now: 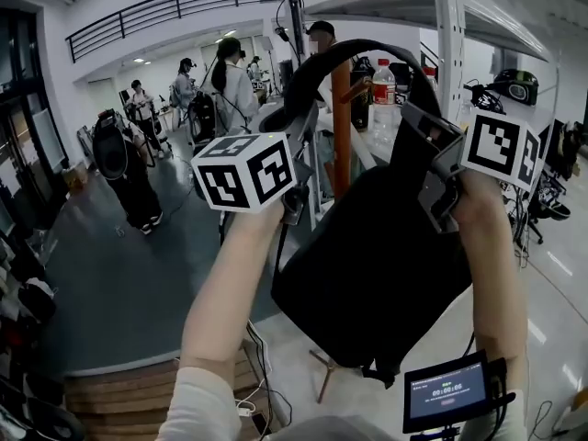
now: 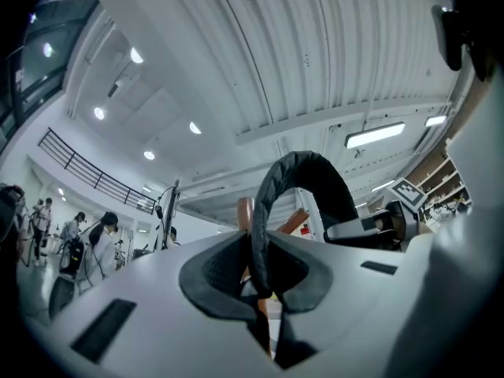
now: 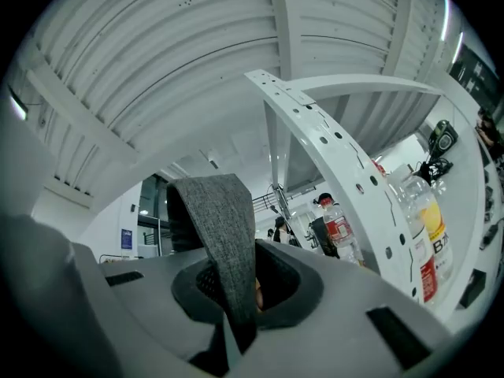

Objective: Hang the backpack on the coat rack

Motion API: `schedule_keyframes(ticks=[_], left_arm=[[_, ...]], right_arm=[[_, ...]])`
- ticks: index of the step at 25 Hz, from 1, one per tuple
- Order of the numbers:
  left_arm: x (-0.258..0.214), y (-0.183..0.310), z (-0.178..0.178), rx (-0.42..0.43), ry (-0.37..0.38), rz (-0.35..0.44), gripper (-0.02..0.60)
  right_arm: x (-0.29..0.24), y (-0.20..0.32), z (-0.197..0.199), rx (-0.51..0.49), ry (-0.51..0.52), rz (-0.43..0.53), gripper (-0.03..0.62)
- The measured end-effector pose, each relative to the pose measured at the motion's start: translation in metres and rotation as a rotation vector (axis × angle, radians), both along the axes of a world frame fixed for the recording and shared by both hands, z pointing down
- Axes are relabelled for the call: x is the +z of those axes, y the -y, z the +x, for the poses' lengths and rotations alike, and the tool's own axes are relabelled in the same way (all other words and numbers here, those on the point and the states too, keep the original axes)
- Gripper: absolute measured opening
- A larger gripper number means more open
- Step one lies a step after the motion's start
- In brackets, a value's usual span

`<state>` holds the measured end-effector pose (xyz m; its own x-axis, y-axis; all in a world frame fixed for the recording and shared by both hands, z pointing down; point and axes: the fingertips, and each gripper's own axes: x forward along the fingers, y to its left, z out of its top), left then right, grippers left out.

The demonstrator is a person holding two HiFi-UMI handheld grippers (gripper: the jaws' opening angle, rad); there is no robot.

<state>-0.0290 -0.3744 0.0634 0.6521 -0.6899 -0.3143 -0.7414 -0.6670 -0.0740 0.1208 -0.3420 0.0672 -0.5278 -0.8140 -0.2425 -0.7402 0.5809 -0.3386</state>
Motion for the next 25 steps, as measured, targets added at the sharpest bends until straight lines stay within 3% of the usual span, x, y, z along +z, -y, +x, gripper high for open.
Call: schedule_keyframes(ticks=[8, 12, 19, 25], left_arm=[[0.008, 0.087, 0.006, -0.016, -0.038, -0.159, 0.040], [0.027, 0.103, 0.014, -0.034, 0.011, -0.192, 0.040], [0.057, 0.103, 0.034, -0.013, 0.111, -0.156, 0.041], [0.066, 0.078, 0.035, 0.054, 0.118, -0.075, 0.040]], right_arm=[[0.009, 0.053, 0.011, 0.038, -0.024, -0.129, 0.040], [0.028, 0.065, 0.008, 0.025, -0.044, -0.175, 0.040], [0.051, 0.080, -0.009, 0.012, -0.097, -0.193, 0.040], [0.064, 0.065, -0.019, -0.066, -0.121, -0.146, 0.040]])
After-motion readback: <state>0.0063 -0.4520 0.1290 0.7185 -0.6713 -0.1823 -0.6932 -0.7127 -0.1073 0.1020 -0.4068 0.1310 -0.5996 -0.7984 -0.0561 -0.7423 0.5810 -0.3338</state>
